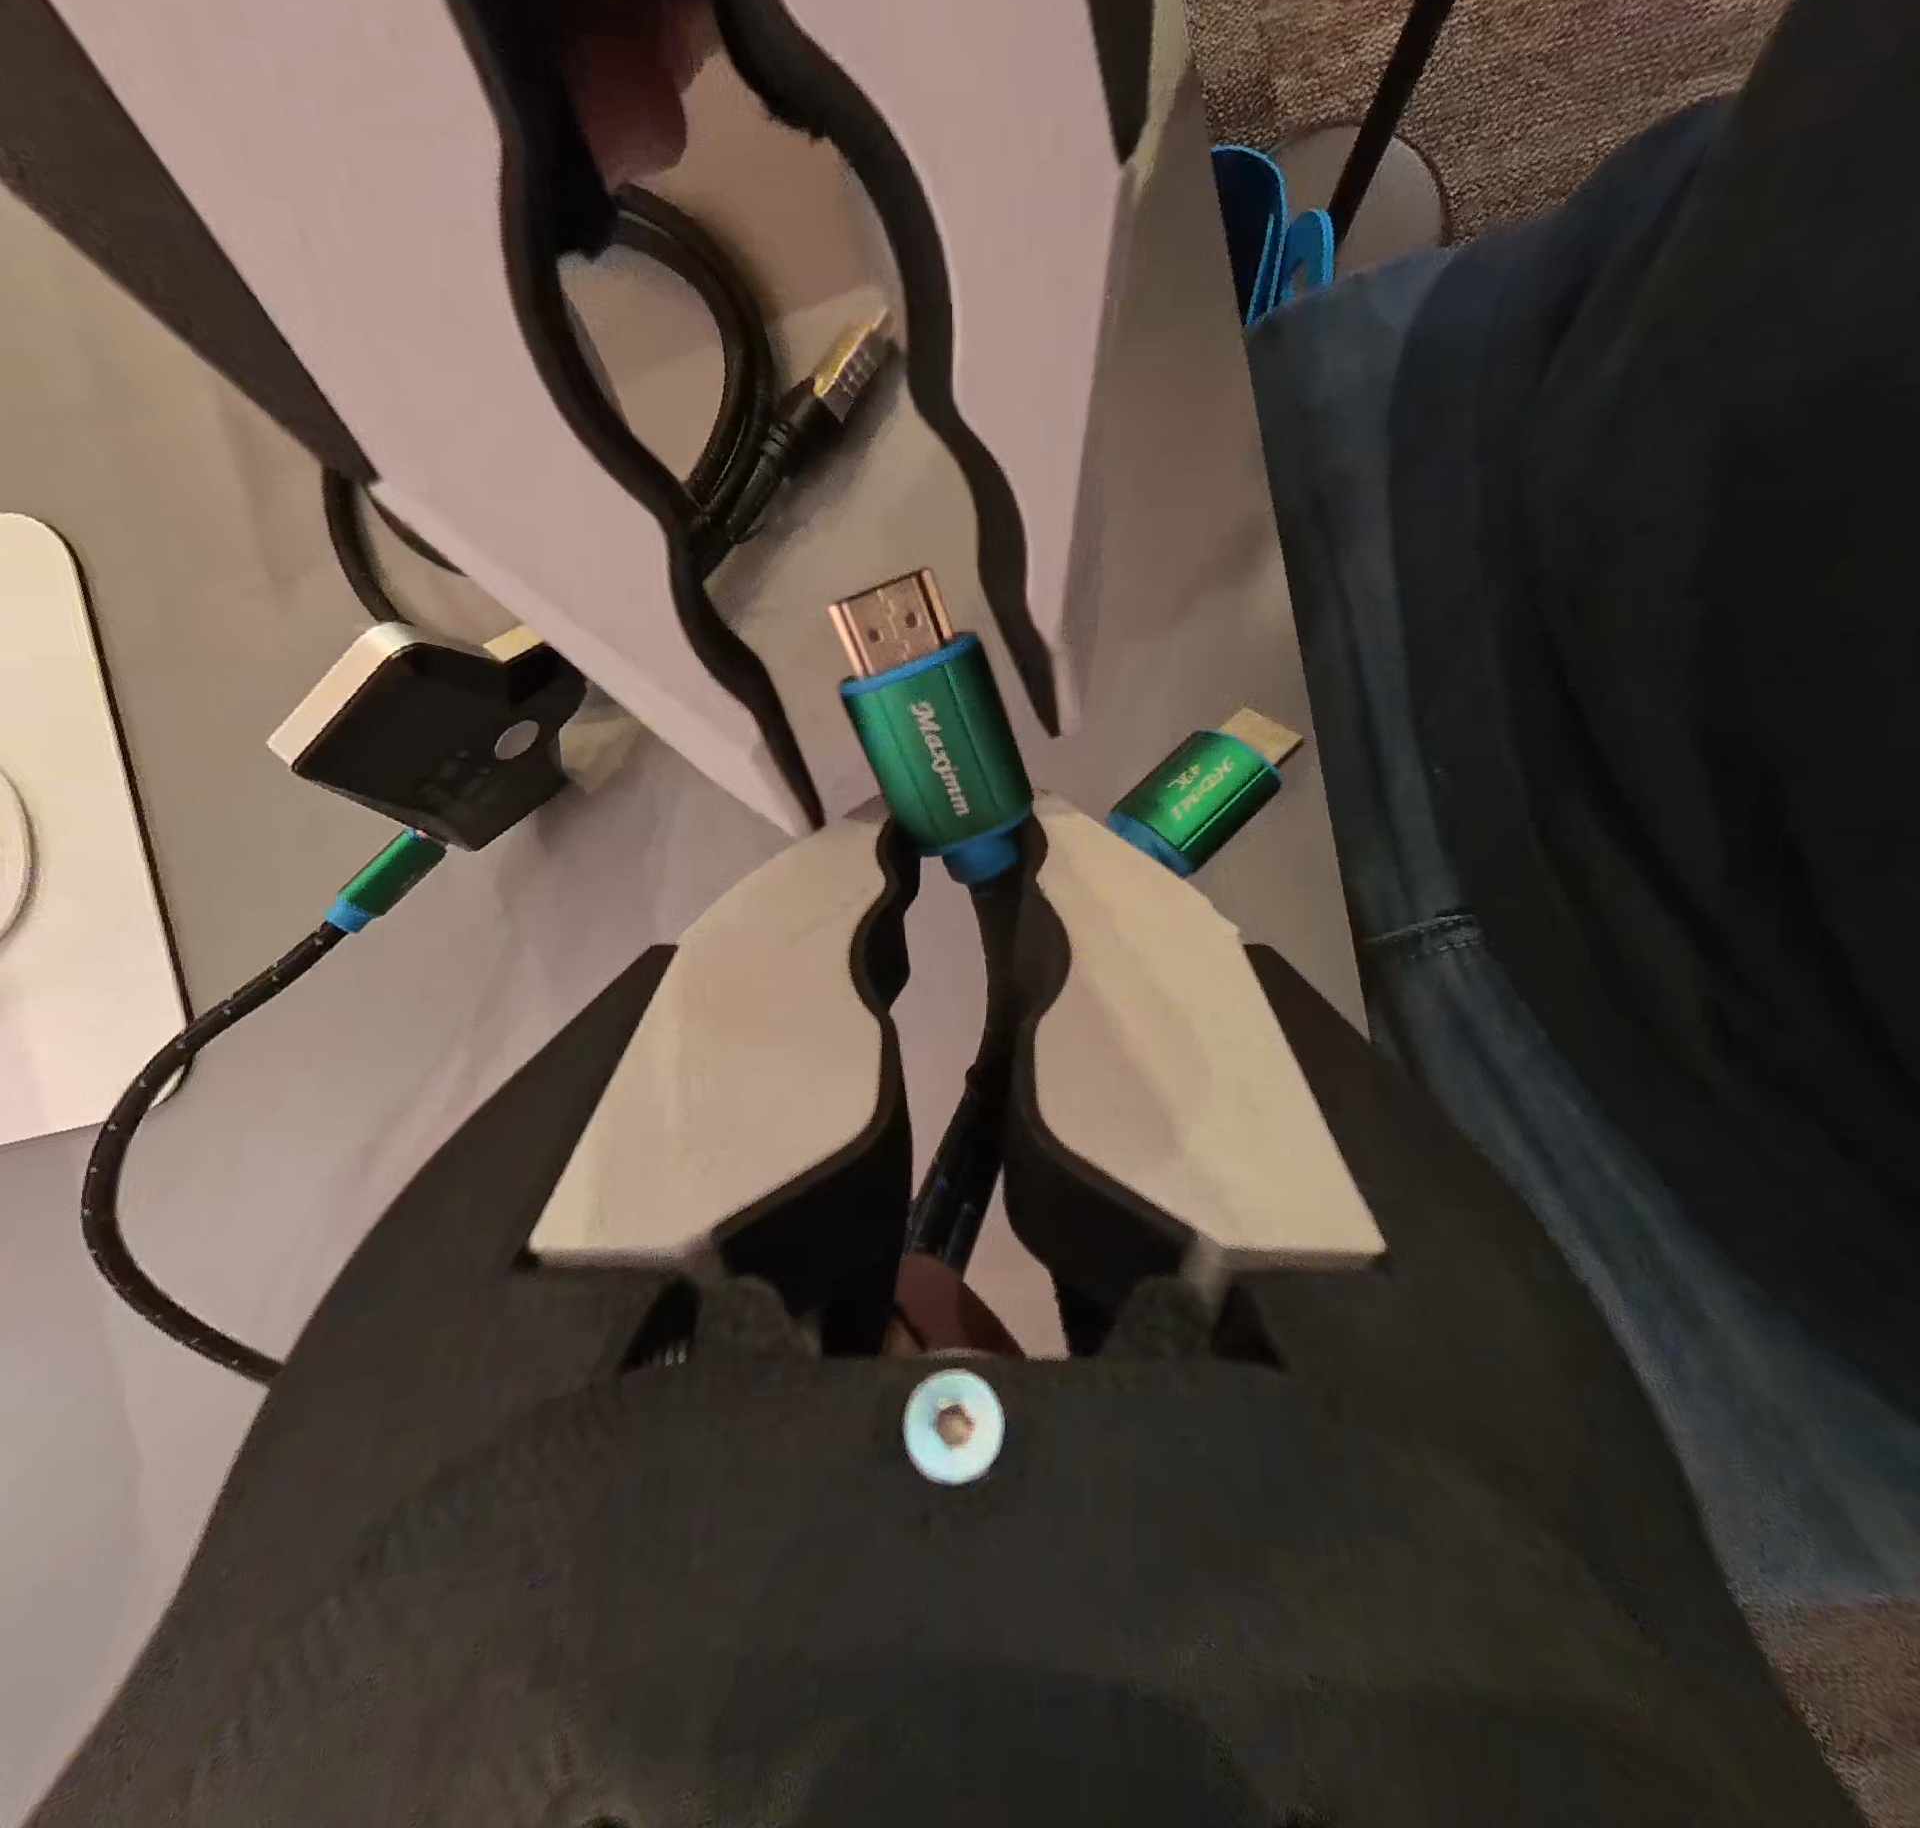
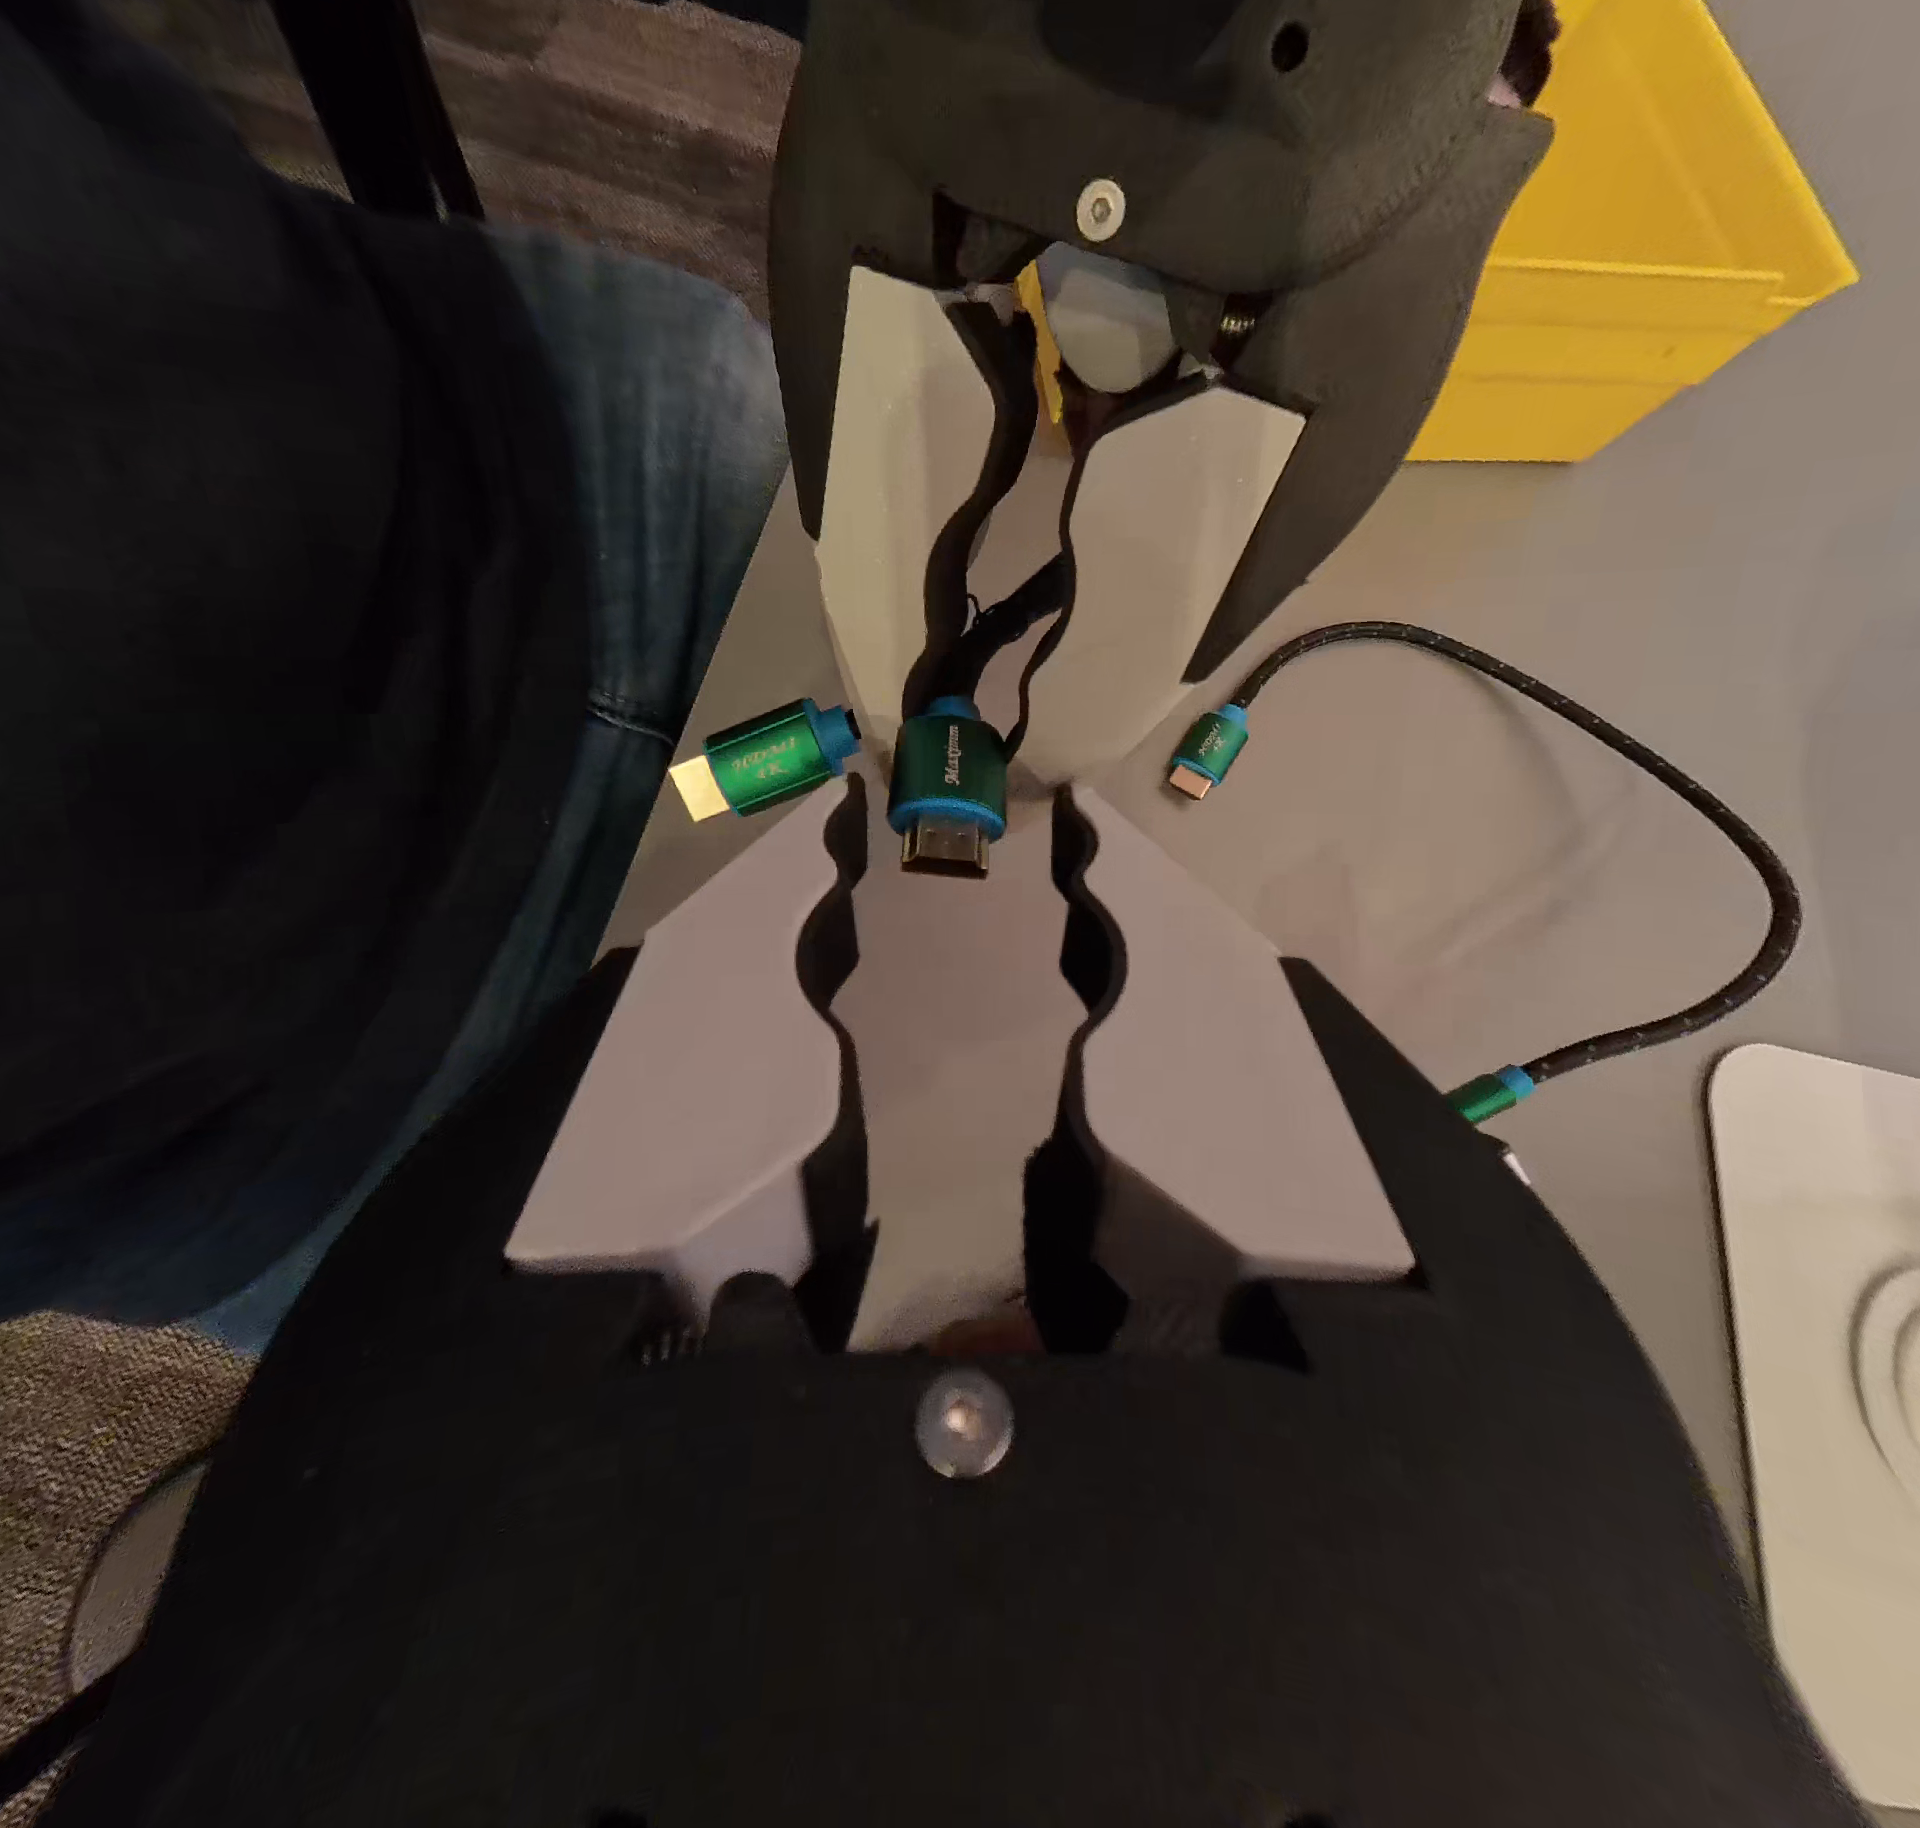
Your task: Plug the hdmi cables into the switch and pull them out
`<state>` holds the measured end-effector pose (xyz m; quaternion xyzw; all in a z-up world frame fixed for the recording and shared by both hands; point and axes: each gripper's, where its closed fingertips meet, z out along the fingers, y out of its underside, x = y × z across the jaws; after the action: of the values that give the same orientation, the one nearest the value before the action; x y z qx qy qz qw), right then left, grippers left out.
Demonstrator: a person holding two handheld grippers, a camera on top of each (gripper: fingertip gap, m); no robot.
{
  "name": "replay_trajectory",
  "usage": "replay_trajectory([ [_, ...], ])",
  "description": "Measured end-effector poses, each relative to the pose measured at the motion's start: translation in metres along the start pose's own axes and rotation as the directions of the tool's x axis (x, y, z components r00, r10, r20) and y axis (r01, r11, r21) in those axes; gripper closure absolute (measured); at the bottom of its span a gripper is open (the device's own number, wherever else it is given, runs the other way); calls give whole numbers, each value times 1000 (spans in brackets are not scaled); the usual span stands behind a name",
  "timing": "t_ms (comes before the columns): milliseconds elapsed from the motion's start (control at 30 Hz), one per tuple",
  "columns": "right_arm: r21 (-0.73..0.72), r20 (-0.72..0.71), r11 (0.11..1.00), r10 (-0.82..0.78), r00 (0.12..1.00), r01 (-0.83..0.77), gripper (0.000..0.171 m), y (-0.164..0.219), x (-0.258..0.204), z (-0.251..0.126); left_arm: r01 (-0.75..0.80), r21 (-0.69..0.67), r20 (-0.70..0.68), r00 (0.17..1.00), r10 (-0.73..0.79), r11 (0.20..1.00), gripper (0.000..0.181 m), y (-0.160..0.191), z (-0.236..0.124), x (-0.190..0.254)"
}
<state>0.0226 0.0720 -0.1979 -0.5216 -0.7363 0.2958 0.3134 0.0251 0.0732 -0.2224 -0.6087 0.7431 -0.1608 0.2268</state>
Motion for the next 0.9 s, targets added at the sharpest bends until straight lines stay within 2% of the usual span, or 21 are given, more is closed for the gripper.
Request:
replay_trajectory([
  [167, -19, -15, 999, -34, 999, 33, 152, 2, -3, 2, -6, -29, -39, 999, 4, 1000, 165, 3, -1, 3],
  [300, -51, -40, 999, -2, 999, 0, 153, 3, 0, 2, -4, -48, -34, 999, 2, 999, 166, 5, 0, 0],
  [400, 35, -46, 996, 84, 995, -82, 153, -3, 7, -5, 29, -11, 14, 999, -29, 1000, 166, 1, -4, -10],
  [500, 117, -54, 980, 167, 984, -160, 153, -3, 15, -9, 56, 31, 95, 994, -59, 998, 150, -2, -10, -22],
  [667, 219, -72, 942, 276, 959, -255, 153, 1, 25, -13, 113, 135, 222, 965, -141, 984, 139, -3, -30, -38],
  [733, 267, -77, 917, 327, 942, -297, 153, 2, 31, -16, 140, 192, 273, 943, -190, 971, 140, -2, -46, -38],
  [833, 325, -91, 885, 378, 921, -332, 153, 3, 38, -23, 198, 270, 232, 936, -263, 942, 145, 5, -73, -14],
  [900, 361, -93, 867, 399, 912, -343, 153, 1, 42, -27, 290, 283, 90, 941, -326, 914, 149, 14, -73, 20],
])
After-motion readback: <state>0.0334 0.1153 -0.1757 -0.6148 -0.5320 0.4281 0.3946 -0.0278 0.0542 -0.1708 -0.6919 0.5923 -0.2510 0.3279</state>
